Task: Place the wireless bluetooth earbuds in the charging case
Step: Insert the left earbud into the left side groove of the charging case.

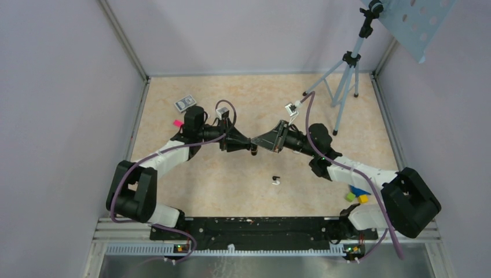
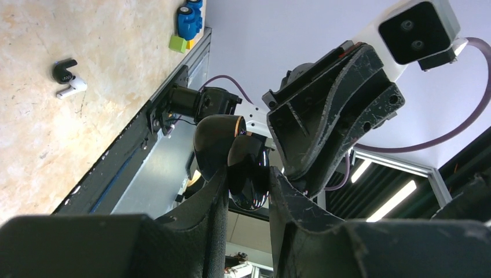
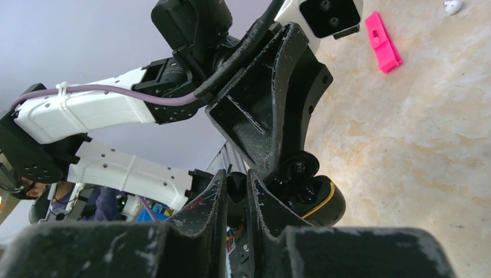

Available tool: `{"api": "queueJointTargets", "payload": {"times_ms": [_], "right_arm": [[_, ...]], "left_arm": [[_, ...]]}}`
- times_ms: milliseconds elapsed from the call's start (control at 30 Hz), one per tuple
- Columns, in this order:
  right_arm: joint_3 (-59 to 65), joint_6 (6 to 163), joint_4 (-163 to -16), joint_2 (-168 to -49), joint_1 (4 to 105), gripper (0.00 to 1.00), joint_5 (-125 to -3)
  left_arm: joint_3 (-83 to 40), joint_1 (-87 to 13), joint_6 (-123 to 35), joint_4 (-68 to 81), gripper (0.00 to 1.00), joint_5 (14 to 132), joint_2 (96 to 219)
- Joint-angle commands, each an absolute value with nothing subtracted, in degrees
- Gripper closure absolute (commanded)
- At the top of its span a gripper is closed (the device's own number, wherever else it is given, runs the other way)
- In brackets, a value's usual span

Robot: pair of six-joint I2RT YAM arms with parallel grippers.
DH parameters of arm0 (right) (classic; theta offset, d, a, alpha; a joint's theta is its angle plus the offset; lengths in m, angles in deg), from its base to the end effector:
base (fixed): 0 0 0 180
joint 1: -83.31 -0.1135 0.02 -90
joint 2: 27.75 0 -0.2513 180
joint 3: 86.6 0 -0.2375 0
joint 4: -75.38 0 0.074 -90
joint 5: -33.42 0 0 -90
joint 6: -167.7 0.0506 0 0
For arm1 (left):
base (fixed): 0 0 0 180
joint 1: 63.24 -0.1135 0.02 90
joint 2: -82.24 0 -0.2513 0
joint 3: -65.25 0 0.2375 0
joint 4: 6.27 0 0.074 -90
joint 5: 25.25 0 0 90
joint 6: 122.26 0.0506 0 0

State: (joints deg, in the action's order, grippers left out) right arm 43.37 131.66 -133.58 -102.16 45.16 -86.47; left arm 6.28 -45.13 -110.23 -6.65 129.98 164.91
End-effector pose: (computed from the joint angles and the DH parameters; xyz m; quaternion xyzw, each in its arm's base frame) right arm 0.2096 0.1967 0.2669 -0.0976 0.6752 0.6326 0.3667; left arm 0.2640 -0.1347 0.2296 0.0944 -0.7576 0.6453 0.0253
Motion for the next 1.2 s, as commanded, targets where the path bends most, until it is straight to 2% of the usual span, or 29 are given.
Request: {"api": "queueJointTargets", "payload": {"times_ms": [0,1167], "right_arm": [[44.75,130.57,-138.74,-102.42,44.46,1.0,-86.76],[49.84,130.11,-147.16,-102.52,44.46,1.0,-84.04]], "left_arm": [[6.85,-44.87,-112.17,-10.1,1.0,131.56,164.54],[11.49,-44.87,-123.39,-20.5,1.0,131.21,165.06]]}}
